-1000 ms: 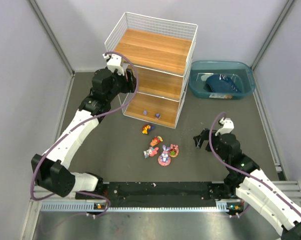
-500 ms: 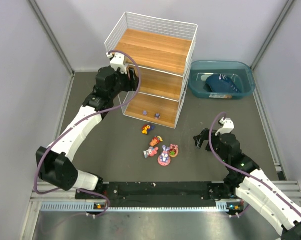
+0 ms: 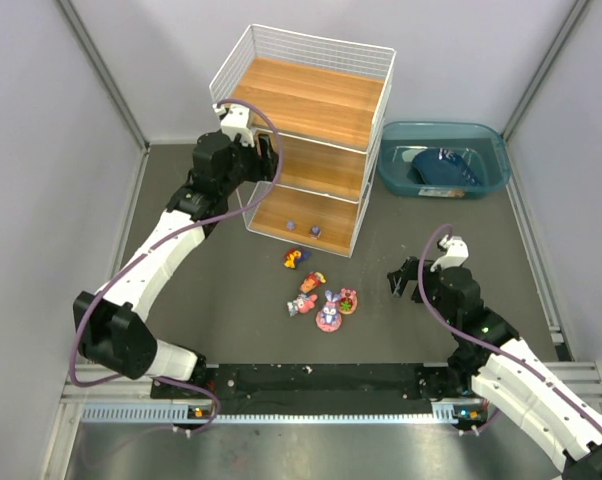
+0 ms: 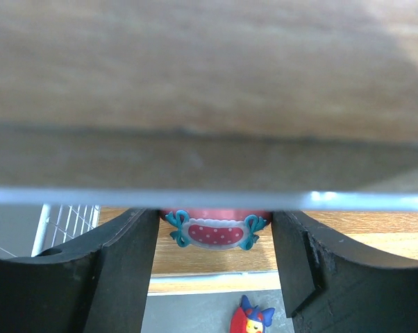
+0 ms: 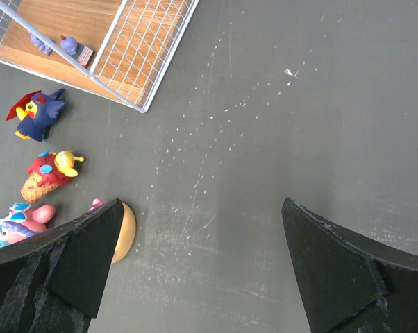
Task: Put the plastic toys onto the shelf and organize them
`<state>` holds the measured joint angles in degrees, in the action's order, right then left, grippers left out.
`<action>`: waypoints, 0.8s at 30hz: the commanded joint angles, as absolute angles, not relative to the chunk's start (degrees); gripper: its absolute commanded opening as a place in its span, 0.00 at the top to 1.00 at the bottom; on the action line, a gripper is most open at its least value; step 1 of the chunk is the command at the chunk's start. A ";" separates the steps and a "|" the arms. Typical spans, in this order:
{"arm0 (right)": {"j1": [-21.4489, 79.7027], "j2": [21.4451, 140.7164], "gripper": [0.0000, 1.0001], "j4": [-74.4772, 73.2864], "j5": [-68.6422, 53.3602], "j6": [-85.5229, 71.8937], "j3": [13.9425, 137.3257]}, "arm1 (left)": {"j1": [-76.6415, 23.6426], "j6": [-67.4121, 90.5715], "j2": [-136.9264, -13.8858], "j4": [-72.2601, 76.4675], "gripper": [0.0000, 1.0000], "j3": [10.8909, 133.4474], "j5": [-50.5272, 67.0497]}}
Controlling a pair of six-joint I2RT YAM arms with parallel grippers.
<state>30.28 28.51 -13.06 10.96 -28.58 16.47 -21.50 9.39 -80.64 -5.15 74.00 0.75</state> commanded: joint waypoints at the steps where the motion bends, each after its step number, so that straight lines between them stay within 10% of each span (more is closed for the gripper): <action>1: 30.85 28.30 0.01 -11.78 11.95 -28.21 16.52 | -21.18 9.14 -80.77 -3.16 0.32 76.90 0.53; 24: 30.85 28.65 0.01 -11.51 11.86 -27.95 16.61 | -21.18 9.14 -79.81 -3.08 0.22 76.64 -0.88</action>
<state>30.28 28.62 -13.06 10.96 -28.56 16.47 -21.52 9.28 -81.14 -5.15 74.89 -0.89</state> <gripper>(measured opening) 0.987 0.767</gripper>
